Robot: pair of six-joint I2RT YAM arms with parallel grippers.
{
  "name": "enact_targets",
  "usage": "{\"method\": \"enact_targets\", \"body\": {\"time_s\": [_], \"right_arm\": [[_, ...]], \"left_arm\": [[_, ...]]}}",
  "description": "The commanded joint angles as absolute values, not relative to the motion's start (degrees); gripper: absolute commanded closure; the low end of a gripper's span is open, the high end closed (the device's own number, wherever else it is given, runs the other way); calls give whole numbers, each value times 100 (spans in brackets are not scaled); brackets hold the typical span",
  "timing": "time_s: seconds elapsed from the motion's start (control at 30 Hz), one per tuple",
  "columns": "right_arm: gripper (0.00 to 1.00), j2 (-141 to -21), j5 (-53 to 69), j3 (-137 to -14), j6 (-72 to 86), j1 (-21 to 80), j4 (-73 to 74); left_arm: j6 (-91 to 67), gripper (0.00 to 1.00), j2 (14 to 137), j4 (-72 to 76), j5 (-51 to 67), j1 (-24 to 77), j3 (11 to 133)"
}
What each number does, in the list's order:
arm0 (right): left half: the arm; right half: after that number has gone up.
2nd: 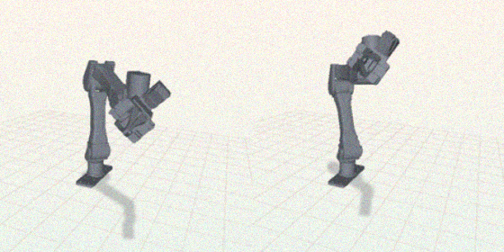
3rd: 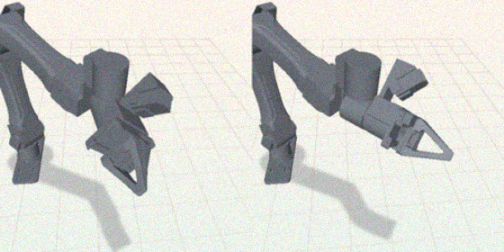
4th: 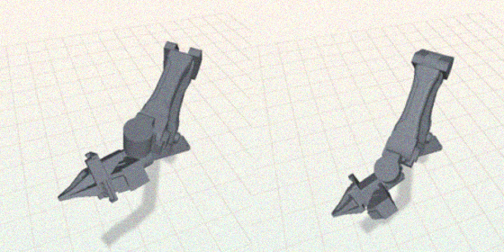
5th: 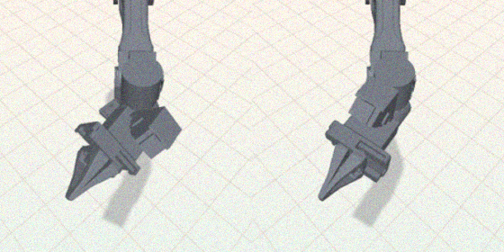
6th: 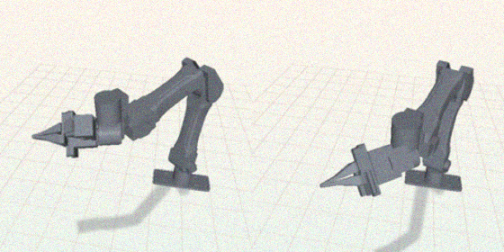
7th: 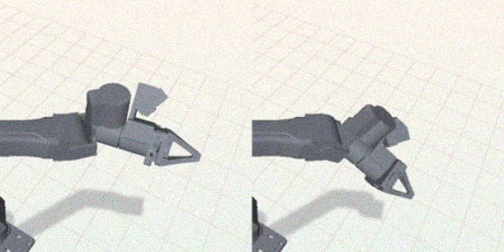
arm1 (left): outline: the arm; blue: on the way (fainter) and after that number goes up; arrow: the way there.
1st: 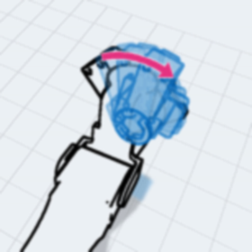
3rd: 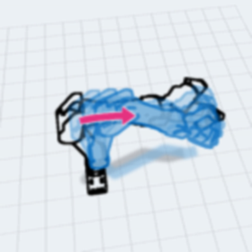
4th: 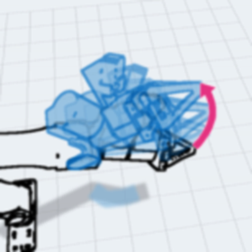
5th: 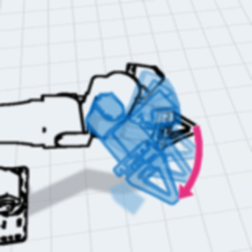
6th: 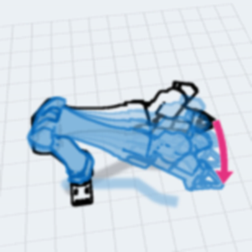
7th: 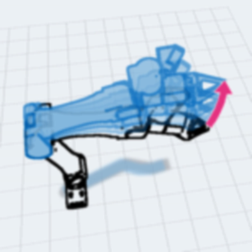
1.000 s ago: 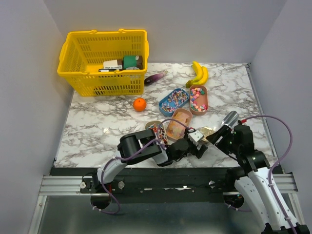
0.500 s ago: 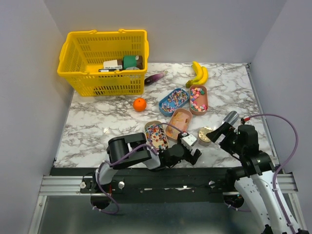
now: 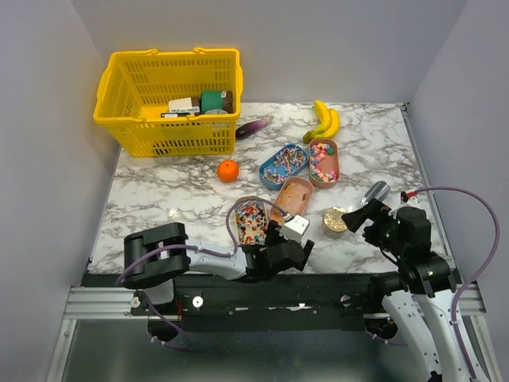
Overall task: Pack the candies
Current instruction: Reset both arms
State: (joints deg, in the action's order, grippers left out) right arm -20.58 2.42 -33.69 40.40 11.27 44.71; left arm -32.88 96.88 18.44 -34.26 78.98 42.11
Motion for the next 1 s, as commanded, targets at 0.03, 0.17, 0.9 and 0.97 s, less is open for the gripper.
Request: {"method": "enact_targets", "body": {"time_s": [0.03,0.17,0.9,0.97], "right_arm": [[0,-2030,97,-3331,3885,1151,4465],[0,-2030,141,-3296,3858,1143,4447],[0,-1995,132,-3305,3929,1143,4553],[0,-2004,149,-3305,3920,1151,4553]], "left_arm": [[-3613,1,8687,18,-4105,7481,4553],[-3349,1,7920,88,-3753,7059,4333],[-3454,1,5977,-668,-4351,6812,3410],[-3463,1,5941,-694,-4368,6812,3410]]}}
